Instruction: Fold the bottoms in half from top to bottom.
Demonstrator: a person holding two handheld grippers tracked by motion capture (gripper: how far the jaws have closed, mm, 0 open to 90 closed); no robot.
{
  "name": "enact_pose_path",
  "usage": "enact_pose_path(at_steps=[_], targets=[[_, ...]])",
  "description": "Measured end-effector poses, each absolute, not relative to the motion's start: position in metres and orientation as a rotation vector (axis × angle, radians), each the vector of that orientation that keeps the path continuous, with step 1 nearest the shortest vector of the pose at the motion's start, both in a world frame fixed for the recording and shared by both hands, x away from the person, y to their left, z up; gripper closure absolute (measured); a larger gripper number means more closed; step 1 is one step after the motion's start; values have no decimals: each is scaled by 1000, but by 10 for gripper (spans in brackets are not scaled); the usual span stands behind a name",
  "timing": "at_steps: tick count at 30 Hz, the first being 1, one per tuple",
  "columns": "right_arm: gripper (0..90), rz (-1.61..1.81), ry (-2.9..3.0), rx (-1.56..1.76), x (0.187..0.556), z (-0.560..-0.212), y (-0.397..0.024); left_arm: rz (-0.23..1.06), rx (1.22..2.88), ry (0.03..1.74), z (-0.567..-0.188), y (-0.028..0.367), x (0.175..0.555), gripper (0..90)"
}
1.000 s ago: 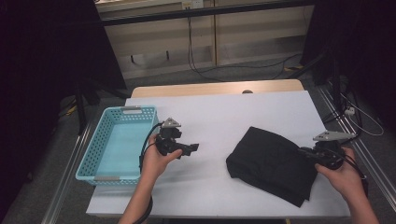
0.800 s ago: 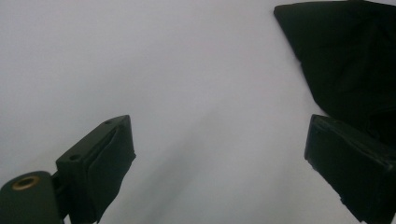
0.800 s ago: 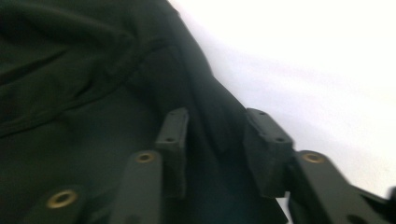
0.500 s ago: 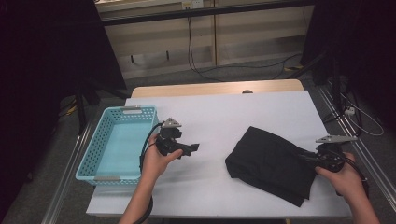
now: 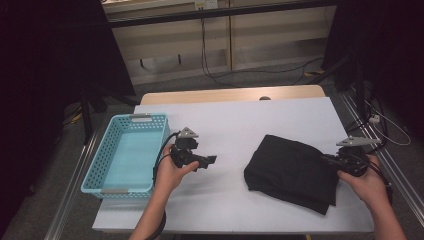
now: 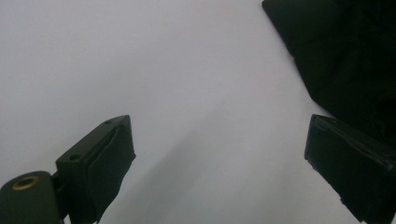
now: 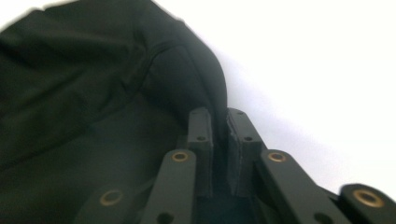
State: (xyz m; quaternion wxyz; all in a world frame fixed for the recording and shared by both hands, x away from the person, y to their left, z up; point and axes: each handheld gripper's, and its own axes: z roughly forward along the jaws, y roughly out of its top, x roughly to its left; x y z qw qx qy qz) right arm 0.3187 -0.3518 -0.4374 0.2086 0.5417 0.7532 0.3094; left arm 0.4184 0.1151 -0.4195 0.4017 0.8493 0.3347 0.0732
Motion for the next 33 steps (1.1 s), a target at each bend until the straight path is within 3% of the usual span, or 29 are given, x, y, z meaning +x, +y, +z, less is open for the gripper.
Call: enact_pose_path(at_steps=[3,5,7,11,12,25,33], targets=[[609,804,2021,1516,318,-441,-354,176,2147,849,-419,114,418,81],[596,824,2016,1521,316,-440,-355,181,2155,845,-418,114,418,79],[494,844,2004,1510,311,-436,-352,179,2147,847,-418,110,415,78],[435,907,2008,1511,308,-436,-345,162,2157,822,-419,102,412,78],[383,921,2019,1500,307,-435,-338,159,2151,822,-420,99,410,78],[216,976,2029,1455,304,-432,-310,129,2171,760,-430,64,398,80],[194,982,2017,1467,300,-434,-310,142,2160,730,-434,47,393,109]])
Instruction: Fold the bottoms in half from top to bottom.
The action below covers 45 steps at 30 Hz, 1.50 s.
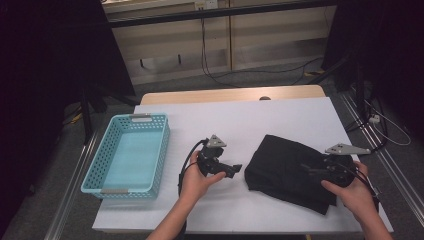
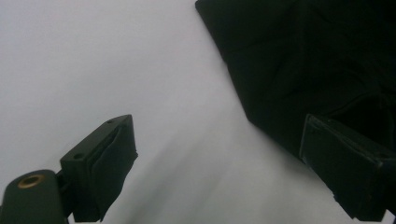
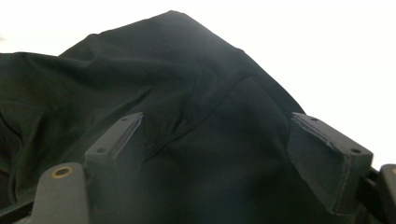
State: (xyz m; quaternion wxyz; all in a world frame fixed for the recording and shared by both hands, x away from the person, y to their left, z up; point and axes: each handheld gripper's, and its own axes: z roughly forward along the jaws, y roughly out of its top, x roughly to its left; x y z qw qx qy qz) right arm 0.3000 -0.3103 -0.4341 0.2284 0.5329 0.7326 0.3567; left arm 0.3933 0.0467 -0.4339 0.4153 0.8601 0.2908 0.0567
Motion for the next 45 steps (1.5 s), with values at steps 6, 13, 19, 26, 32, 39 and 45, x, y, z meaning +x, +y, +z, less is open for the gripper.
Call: enact_pose_path(at_steps=[6,13,19,26,32,39,45], targets=[[191,991,2003,1476,298,-434,-312,111,2160,709,-440,34,387,168],[192,1002,2009,1467,298,-433,-308,49,2190,668,-450,20,377,275],[194,993,2017,1460,298,-433,-308,4,2225,658,-456,16,370,568],[195,999,1999,1467,298,-432,-313,-44,2226,731,-456,19,368,859],[203,1006,1999,1461,299,-431,-311,-61,2203,774,-451,27,373,868],[202,1012,1999,1454,299,-430,-310,-80,2135,842,-443,53,392,868],[202,1018,2005,1443,298,-430,-308,-64,2104,895,-437,77,408,867]])
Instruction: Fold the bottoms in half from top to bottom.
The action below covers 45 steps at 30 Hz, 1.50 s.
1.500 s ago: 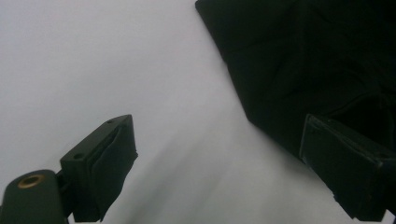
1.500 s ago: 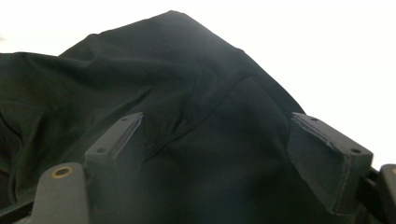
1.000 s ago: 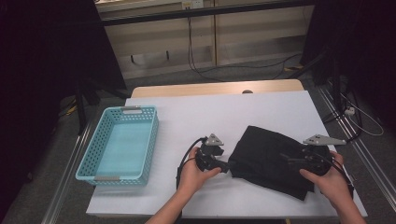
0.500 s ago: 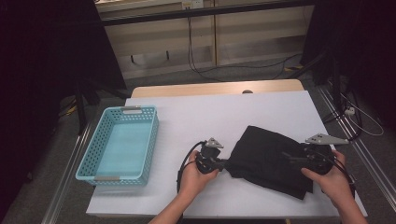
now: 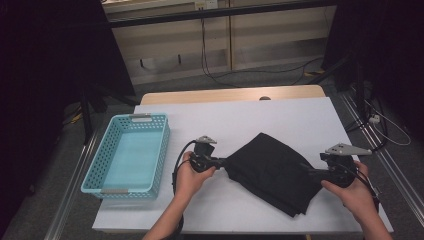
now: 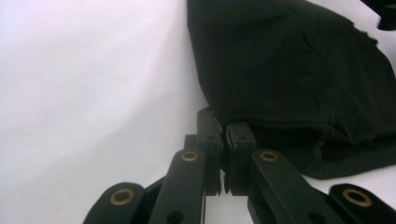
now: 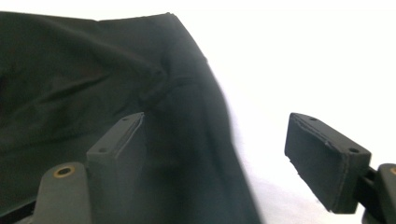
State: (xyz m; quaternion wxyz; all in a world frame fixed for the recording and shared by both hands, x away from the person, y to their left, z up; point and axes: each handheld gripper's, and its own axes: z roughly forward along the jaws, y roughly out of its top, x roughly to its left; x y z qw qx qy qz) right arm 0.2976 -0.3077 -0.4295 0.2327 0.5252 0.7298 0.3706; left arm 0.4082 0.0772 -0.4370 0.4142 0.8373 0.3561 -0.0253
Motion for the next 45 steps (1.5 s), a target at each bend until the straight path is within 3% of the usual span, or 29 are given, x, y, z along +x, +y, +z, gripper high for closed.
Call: enact_pose_path(at_steps=[8,12,18,26,31,45], targets=[[202,1018,2014,1428,296,-429,-302,9,2093,960,-428,101,422,867],[202,1021,2019,1415,294,-429,-298,113,2078,1019,-420,113,429,867],[197,1020,2019,1396,292,-430,-289,126,2047,1076,-421,120,432,855],[193,1024,2039,1375,296,-439,-265,145,2053,1137,-421,125,432,364],[194,1027,2068,1371,303,-445,-253,138,2094,1151,-421,128,431,223],[240,1025,2083,1389,313,-451,-243,184,2116,1141,-416,132,427,151]])
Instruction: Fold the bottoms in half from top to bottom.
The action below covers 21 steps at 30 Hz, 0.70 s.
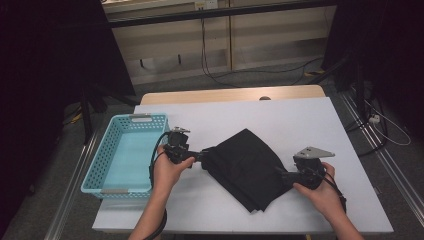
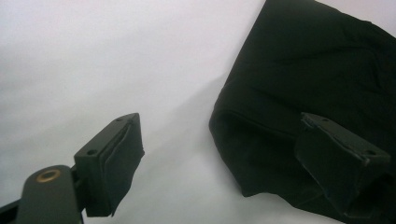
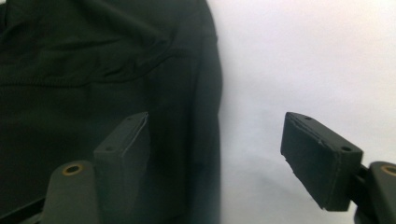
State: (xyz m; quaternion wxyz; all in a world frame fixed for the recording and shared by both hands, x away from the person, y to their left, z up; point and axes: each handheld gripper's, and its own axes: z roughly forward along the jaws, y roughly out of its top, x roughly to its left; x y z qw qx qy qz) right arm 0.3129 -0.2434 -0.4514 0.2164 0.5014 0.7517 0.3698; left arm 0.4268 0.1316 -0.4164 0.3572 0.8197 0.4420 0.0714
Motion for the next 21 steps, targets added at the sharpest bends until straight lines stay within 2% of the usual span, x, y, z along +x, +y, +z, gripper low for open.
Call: enact_pose_path(at_steps=[9,16,21], targets=[[269,998,2137,1370,314,-457,-232,190,2114,1133,-414,132,427,143],[304,1024,2113,1452,308,-465,-249,195,2119,1100,-413,128,426,133],[322,1006,2106,1438,302,-466,-246,191,2125,1097,-414,126,426,129]])
